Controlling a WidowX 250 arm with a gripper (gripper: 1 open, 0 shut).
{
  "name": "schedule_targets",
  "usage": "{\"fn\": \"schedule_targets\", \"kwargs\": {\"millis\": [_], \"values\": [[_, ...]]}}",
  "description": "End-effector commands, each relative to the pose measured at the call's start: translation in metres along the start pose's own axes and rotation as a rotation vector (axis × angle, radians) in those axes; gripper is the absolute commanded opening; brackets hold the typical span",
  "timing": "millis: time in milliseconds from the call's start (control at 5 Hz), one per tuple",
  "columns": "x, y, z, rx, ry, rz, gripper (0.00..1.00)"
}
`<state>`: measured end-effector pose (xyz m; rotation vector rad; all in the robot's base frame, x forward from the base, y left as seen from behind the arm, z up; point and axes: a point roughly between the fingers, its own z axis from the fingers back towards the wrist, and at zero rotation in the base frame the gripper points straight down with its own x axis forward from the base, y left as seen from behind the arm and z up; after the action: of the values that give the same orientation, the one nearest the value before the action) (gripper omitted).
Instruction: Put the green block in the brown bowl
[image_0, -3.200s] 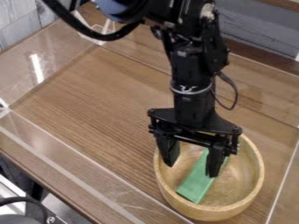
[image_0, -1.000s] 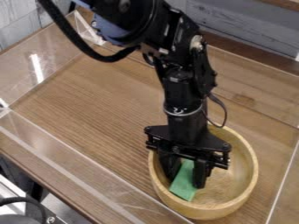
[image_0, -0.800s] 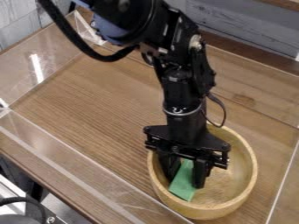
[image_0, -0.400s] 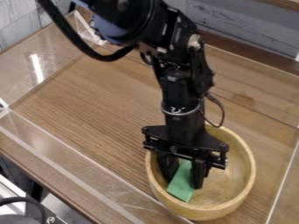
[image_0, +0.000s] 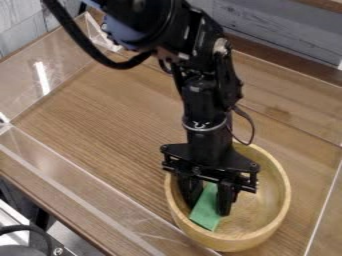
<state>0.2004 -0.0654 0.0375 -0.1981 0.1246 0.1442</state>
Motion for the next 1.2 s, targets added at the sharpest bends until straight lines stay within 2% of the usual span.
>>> {"fn": "schedule_targets", "kwargs": {"millis": [0,1000], "values": [[0.0023,0.0002,0.0086,-0.01,-0.025,0.003,0.0],[-0.002,0.0008,0.0138,-0.015,-0.004,0.017,0.0]]}}
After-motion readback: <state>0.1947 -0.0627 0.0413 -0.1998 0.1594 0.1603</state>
